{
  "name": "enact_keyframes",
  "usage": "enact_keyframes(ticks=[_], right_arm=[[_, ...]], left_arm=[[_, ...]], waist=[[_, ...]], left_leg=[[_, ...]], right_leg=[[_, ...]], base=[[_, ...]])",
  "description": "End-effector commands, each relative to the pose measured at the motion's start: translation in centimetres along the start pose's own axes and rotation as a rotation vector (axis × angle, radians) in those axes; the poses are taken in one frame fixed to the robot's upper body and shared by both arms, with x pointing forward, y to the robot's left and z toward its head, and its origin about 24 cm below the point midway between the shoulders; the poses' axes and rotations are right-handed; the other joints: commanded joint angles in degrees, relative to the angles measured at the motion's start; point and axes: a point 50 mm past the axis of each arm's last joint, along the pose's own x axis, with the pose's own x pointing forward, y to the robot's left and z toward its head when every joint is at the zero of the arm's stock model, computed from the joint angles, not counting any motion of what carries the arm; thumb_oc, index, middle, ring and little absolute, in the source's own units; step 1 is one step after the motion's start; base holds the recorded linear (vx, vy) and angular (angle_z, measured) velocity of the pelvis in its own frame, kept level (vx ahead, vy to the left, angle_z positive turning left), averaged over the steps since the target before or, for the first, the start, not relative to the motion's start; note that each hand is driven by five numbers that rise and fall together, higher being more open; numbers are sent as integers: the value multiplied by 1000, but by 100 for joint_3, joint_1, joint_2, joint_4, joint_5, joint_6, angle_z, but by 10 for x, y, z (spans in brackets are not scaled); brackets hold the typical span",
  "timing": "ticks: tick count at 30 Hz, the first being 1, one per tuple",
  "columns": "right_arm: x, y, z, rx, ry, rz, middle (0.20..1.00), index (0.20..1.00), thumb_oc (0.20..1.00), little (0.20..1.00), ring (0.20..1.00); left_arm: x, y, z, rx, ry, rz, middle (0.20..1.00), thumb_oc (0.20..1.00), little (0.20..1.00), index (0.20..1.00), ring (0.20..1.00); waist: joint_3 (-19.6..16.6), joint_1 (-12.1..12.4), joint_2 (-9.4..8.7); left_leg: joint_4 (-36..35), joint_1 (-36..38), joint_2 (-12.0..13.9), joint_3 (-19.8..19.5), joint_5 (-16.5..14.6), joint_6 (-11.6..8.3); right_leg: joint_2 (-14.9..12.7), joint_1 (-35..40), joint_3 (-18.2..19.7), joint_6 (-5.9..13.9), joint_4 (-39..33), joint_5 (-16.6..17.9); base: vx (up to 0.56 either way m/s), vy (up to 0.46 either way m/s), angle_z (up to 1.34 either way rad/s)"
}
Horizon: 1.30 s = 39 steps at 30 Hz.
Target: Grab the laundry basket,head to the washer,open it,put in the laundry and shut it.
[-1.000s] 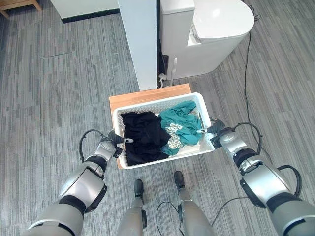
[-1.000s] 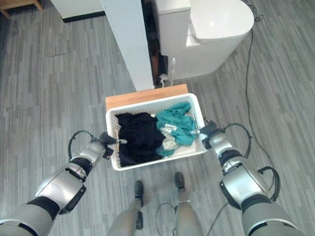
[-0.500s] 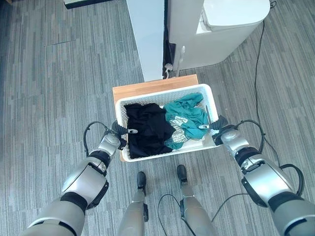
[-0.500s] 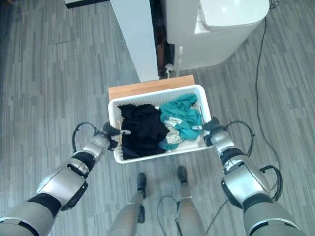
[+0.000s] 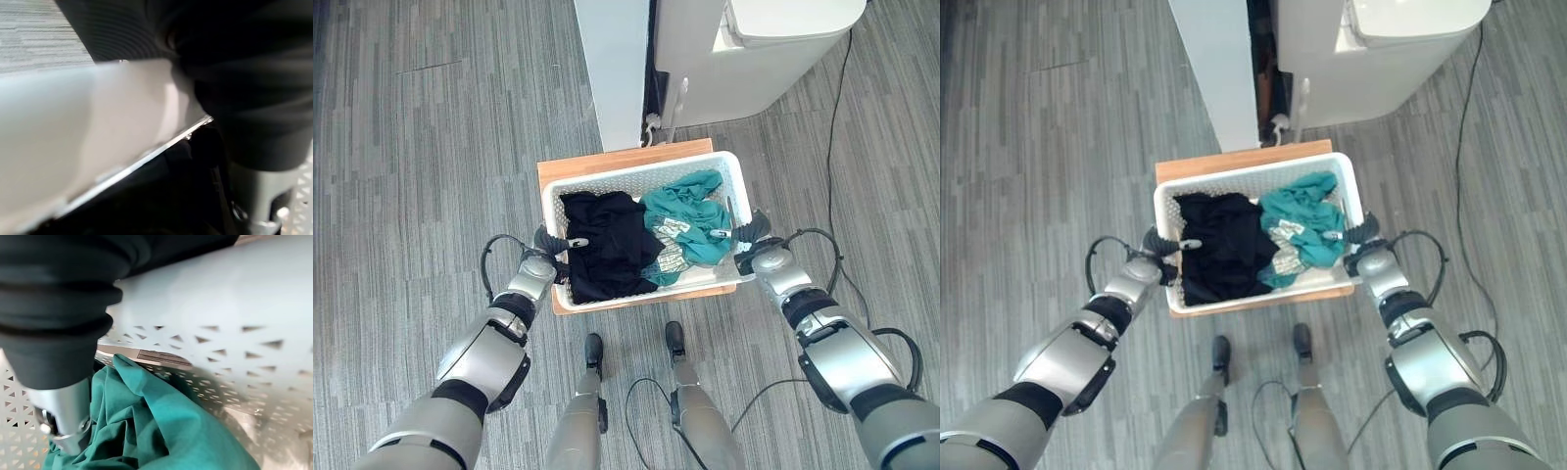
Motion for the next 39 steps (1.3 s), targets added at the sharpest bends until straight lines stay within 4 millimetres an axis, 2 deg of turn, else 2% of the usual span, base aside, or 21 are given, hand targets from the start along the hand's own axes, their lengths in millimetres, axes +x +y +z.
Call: enact_keyframes(ticks=[1,9,13,17,20,21,24,27,30,33,35,39], right_arm=[[6,-5,34,57,-100,-15,200,200,200,200,200],[2,7,28,196,-89,13,200,200,200,200,200],[-3,11,19,268,-88,14,200,200,200,200,200],[-10,13,6,394,-83,-5,200,200,200,200,200],[-14,16,2,445,-87,-4,200,200,200,200,200],[-18,19,-5,530,-80,-5,200,200,200,200,200],[-24,22,-9,580,-84,-2,200,200,200,200,200],[-35,30,-19,723,-74,4,200,200,200,200,200],[-39,33,-24,759,-63,8,200,200,200,200,200],[-44,39,-36,763,-24,31,200,200,200,200,200],[-47,42,-40,767,-11,59,200,200,200,200,200],[-51,43,-44,648,-21,153,200,200,200,200,200]], left_arm=[[0,-19,21,-13,-11,-33,200,200,200,200,200],[-4,-32,17,-25,-15,-66,200,200,200,200,200],[-8,-43,20,-11,-66,-88,200,200,200,200,200],[-15,-56,24,-81,-116,-119,200,200,200,200,200],[-18,-57,25,-105,-140,-125,200,200,200,200,200],[-21,-59,29,-151,-168,-136,200,200,200,200,200],[-24,-58,31,-189,-197,-148,200,200,200,200,200],[-32,-59,34,-301,-229,-181,200,200,200,200,200],[-36,-60,31,-370,-224,-206,200,200,200,200,200],[-41,-64,19,-419,-188,-255,200,200,200,200,200],[-43,-65,16,-403,-189,-282,200,200,200,200,200],[-43,-62,11,-300,-188,-326,200,200,200,200,200]], waist=[[61,-10,65],[46,-8,67],[44,-2,71],[61,25,77],[66,26,65],[74,30,69],[90,49,51],[94,82,36],[82,101,47],[-61,139,80],[-164,138,94],[-472,182,58]], left_leg=[[10,-74,-47,-390,91,6],[10,-25,-49,-414,65,21],[10,47,-56,-428,32,46],[10,173,-59,-479,-13,64],[10,246,-59,-505,-46,77],[14,339,-55,-508,-82,103],[88,414,-67,-512,-135,134],[338,489,-93,-549,-306,184],[414,558,-105,-587,-358,191],[342,784,-87,-637,-372,198],[266,965,-85,-664,-364,192],[249,1278,-108,-709,-444,188]], right_leg=[[-344,227,-138,478,-13,-215],[-339,269,-123,465,-13,-248],[-341,345,-125,457,-13,-288],[-352,505,-167,431,-13,-354],[-351,592,-179,419,-13,-385],[-365,681,-194,405,-13,-418],[-381,793,-209,396,-13,-446],[-413,963,-235,353,113,-562],[-411,1019,-245,336,269,-650],[-412,1219,-333,318,340,-763],[-407,1380,-410,313,390,-846],[-385,1667,-510,285,564,-1033]], base=[[0,0,0],[0,0,0],[0,0,0],[0,0,0],[12,-20,4],[17,-18,3],[6,-11,2],[0,0,0],[2,-2,6],[57,-7,9],[64,-4,26],[61,-12,18]])
